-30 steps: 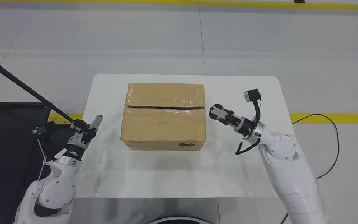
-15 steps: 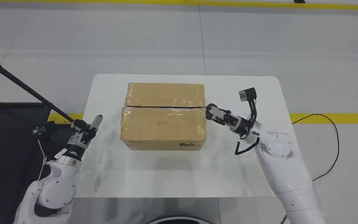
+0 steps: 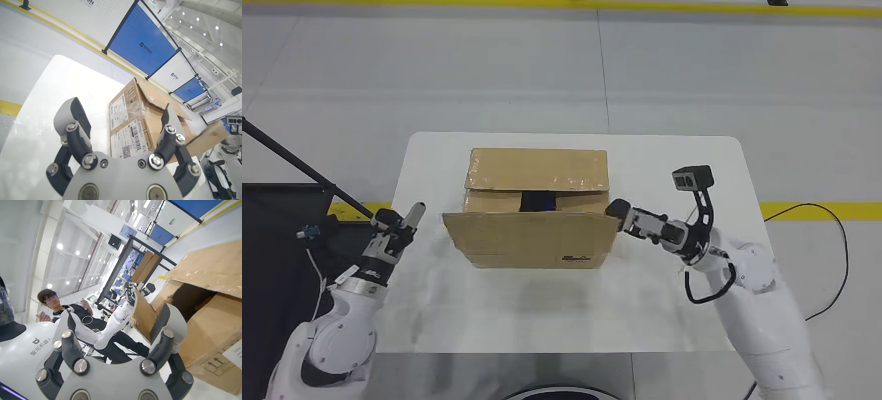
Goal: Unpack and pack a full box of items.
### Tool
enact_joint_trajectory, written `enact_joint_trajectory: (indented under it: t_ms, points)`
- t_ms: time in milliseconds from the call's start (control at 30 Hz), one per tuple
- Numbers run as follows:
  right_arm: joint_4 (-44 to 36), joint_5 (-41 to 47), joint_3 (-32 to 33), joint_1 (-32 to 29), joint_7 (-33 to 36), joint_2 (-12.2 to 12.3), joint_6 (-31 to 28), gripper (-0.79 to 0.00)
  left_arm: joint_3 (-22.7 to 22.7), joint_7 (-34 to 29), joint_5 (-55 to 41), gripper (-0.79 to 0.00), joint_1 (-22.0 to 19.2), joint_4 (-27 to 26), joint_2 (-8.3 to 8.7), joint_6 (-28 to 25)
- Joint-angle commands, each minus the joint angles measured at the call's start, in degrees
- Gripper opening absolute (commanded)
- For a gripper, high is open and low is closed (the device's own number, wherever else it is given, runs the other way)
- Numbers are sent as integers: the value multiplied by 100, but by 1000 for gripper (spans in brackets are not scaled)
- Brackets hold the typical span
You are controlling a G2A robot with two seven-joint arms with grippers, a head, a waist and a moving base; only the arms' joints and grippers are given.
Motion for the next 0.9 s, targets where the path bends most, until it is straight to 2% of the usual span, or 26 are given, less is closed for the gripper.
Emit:
enact_joint_trajectory:
  t_ms: [0,233,400,733,867]
  points:
    - [-111,116,16,-57,272,22,24,0,3,-33,-51,0,1,-33,0,-131]
    - [-451,322,-25,-233,1078,87,133,0,-70,-254,-269,0,101,-172,22,-899]
    - [-602,171,-109,-324,1339,122,189,0,-191,-582,-714,0,206,-259,50,-1548]
    - [-816,-401,-469,-278,1577,202,427,0,-410,-2028,-2122,0,425,-464,176,-2741]
    - [-857,-535,-631,-227,1577,230,427,0,-493,-2739,-2350,0,481,-430,252,-3206]
